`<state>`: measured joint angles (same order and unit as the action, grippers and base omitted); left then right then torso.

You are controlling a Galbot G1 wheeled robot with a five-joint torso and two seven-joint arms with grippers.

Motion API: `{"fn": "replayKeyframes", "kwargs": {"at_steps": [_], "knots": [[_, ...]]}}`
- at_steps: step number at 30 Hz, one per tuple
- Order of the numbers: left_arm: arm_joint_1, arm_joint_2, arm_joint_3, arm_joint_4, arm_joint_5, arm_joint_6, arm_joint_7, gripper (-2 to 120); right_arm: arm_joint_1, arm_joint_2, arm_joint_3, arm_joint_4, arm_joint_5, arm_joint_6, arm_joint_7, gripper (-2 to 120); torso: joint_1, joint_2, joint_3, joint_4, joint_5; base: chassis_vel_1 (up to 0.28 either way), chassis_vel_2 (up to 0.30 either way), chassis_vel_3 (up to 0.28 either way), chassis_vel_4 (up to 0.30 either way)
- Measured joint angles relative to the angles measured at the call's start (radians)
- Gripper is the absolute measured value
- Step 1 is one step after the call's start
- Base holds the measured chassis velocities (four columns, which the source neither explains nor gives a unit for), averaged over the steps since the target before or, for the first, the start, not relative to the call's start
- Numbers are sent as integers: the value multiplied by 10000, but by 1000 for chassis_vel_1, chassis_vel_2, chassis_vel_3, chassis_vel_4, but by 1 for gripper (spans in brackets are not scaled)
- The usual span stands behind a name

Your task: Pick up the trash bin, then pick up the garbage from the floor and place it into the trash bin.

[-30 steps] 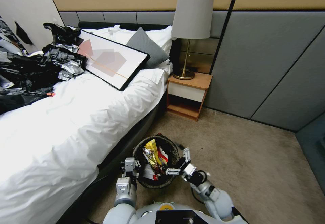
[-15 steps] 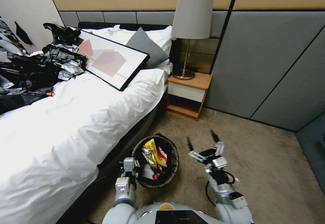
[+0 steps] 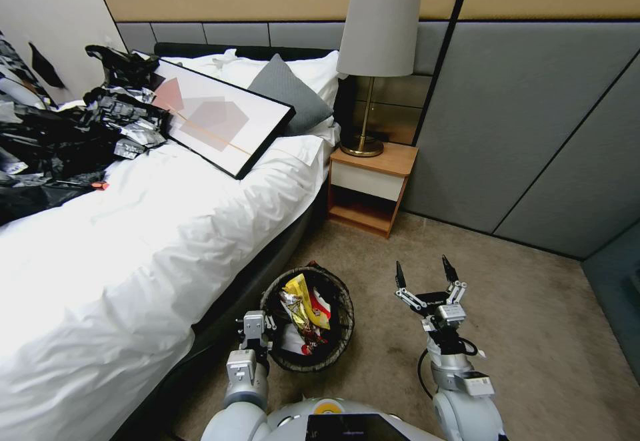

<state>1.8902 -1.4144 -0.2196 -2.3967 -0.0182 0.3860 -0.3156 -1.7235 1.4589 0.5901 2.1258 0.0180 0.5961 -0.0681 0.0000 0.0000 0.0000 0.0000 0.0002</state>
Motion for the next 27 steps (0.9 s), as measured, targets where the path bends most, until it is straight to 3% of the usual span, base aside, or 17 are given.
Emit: {"fn": "replayKeyframes", "kwargs": {"at_steps": [12, 27], "knots": [[426, 292, 120, -291, -99, 423, 537, 0, 253, 6, 58, -40, 102, -145, -62, 100, 0, 1, 0, 0, -2, 0, 0, 0, 0], [415, 226, 30, -283, -52, 330, 553, 0, 276, -9, 69, -43, 116, -184, -96, 100, 0, 0, 0, 0, -2, 73, 64, 73, 67]]}}
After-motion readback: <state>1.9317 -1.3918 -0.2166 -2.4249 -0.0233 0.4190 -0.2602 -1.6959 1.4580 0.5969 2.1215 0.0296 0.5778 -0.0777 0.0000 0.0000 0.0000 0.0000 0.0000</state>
